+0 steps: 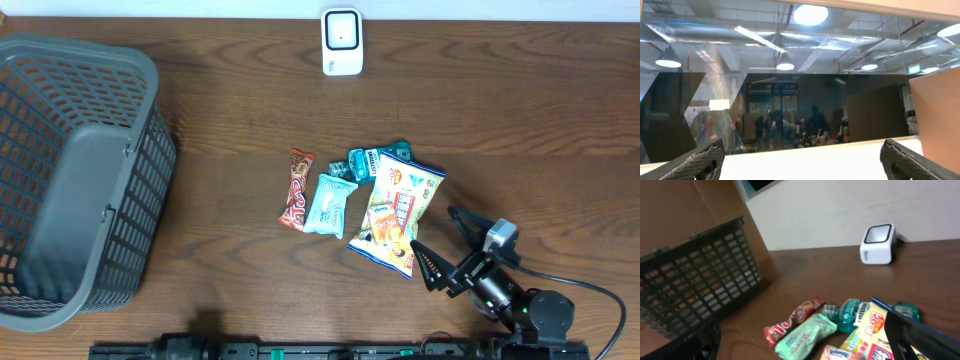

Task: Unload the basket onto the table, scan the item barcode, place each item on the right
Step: 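Reach the right gripper toward the item pile and grasp the Kleenex pack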

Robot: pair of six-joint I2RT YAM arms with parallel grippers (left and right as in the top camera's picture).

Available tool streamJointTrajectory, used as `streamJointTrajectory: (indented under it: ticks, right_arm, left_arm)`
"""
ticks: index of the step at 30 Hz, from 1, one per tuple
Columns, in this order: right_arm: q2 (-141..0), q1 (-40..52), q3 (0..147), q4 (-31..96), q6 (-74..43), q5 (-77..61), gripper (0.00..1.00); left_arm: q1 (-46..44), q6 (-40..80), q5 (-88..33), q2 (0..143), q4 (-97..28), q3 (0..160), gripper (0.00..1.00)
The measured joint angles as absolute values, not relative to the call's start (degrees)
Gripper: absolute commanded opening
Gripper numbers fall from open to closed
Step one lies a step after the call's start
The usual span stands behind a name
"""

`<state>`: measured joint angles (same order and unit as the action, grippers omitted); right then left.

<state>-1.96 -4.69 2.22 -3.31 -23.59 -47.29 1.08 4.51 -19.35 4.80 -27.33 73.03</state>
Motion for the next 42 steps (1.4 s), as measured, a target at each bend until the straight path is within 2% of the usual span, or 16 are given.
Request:
streamJointTrajectory:
  ticks: [6, 13, 17, 21, 33, 37, 42]
  right_arm:
    - [-10.79, -4.69, 12.60, 1.63, -25.06, -45.98, 0.99]
    - [-30.02, -4.32, 34.57, 21.32, -21.80, -39.97, 0.99]
    - [-42.19, -1.06, 48.97, 33.91, -20.34, -36.38, 0.99]
    - [-49.15, 2.63, 56.84, 38.44, -22.04, -36.38, 0.99]
    - [-53.12, 4.49, 58.46, 41.39, -31.14, -41.74, 0.99]
    - [-53.21, 4.54, 58.57, 53.10, -39.05, -39.18, 0.99]
    - [-53.17, 5.67, 57.78, 68.14, -54.65, -30.09, 0.99]
  left_arm:
    - [0.99, 4.51, -19.44, 2.92, -27.70, 73.03, 0.99]
    - [-0.43, 4.51, -19.44, 2.68, -28.58, 72.93, 0.99]
    - [-1.02, 4.51, -19.42, 1.41, -28.84, 72.84, 0.99]
    - [-1.08, 4.51, -19.44, 0.64, -28.93, 72.84, 0.99]
    - [-1.19, 4.49, -19.42, 0.64, -28.47, 72.82, 0.99]
    - [-1.19, 4.49, -19.42, 0.62, -24.34, 72.84, 0.99]
    - [-1.19, 4.49, -19.40, 0.62, -20.32, 72.84, 0.99]
